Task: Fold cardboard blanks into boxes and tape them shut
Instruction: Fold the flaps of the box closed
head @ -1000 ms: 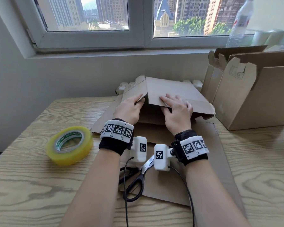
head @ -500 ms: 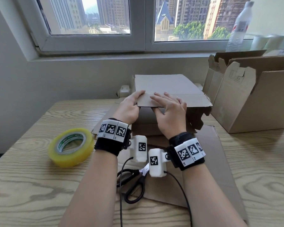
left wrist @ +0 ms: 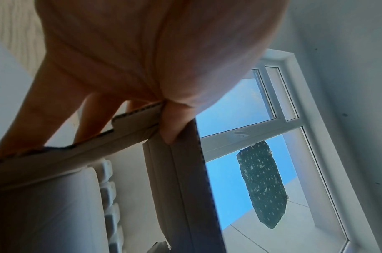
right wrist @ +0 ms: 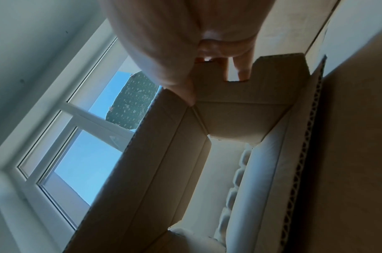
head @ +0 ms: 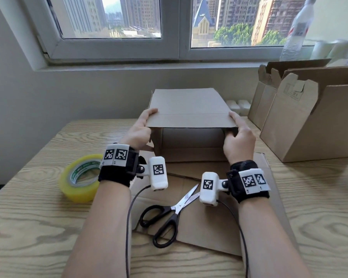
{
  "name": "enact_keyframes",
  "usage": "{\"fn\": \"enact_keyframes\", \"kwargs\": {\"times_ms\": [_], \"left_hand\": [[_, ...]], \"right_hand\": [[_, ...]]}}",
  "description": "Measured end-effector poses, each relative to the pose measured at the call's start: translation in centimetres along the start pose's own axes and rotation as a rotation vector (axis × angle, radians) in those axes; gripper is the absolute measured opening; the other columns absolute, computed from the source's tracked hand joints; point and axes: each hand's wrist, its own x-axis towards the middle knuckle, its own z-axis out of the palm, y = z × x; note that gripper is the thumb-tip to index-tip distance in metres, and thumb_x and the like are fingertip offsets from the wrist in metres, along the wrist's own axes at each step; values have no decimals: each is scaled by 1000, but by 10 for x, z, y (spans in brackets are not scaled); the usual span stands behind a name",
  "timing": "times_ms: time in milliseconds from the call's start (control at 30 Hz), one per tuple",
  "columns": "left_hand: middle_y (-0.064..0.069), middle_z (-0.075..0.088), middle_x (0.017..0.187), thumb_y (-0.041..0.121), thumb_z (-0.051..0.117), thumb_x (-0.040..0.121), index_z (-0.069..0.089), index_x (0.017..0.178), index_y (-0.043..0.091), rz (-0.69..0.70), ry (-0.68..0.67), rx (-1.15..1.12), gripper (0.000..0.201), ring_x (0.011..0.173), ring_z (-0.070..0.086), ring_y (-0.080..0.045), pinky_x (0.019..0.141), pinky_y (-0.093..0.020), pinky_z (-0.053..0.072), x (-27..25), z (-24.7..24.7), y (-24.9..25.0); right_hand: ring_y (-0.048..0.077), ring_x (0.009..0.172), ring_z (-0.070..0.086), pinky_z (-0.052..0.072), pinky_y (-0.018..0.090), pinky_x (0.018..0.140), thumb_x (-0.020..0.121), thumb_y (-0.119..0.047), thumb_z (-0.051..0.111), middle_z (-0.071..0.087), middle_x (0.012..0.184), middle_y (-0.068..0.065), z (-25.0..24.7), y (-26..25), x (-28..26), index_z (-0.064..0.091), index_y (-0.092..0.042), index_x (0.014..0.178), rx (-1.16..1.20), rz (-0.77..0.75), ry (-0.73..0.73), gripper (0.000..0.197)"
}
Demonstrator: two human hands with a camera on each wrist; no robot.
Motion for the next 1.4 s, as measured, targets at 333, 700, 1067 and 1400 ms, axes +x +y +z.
{"fn": "enact_keyframes", "kwargs": {"times_ms": [333, 700, 1067, 1400], "left_hand": [[10, 48, 128, -9, 55, 91, 6, 152, 36, 77, -108, -45, 90, 104, 54, -14, 79, -43, 55, -5, 7, 3], [-6, 57, 122, -7, 62, 90, 34, 97, 19, 356, 144, -192, 39, 103, 65, -25, 64, -19, 49, 7, 9, 1], [5, 57, 137, 7, 64, 79, 44, 141, 24, 492, 132, -299, 68, 127, 54, -14, 109, -37, 42, -1, 8, 6], [5, 48, 148, 4, 51, 85, 43, 137, 54, 496, 92, -197, 73, 139, 43, -15, 117, -48, 32, 10, 11, -3]], "right_hand": [[30, 125, 49, 27, 9, 84, 84, 14, 43, 55, 138, 14, -7, 5, 0, 27, -14, 154, 68, 111, -15, 76], [9, 120, 59, 43, 32, 109, 94, -8, 57, 64, 125, -9, -2, -8, 6, 53, -22, 138, 522, 49, 13, 46], [1, 142, 32, 24, 37, 122, 87, -45, 58, 44, 149, -20, 5, -13, 0, 42, -38, 148, 548, -36, -67, 63], [3, 138, 20, 12, 4, 111, 88, -30, 73, 30, 154, -24, 9, -4, -3, 49, -27, 144, 130, -188, -82, 60]]}}
